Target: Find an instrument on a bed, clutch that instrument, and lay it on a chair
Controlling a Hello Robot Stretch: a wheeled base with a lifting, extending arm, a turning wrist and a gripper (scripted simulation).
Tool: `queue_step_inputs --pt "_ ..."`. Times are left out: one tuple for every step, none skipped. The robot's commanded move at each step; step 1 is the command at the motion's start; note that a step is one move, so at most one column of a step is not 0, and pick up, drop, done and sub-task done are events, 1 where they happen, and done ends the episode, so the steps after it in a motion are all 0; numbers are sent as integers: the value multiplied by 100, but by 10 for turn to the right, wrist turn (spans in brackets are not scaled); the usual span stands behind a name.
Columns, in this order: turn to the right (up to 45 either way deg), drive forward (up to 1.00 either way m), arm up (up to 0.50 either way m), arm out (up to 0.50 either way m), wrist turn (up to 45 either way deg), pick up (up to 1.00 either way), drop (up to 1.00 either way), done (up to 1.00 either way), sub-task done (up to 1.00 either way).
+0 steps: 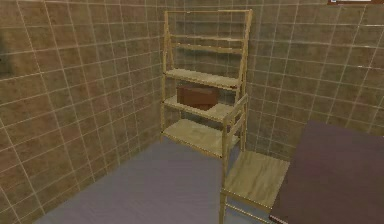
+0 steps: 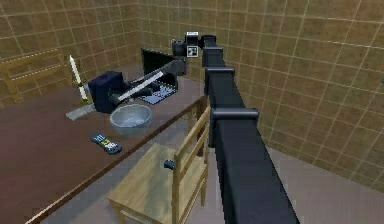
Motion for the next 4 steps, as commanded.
queue_step_inputs --pt "0 0 0 0 450 0 0 0 0" --pt "0 0 0 0 60 0 0 0 0" --pt "0 0 -30 0 0 0 0 0 0" --pt "0 0 -50 0 0 0 0 0 0"
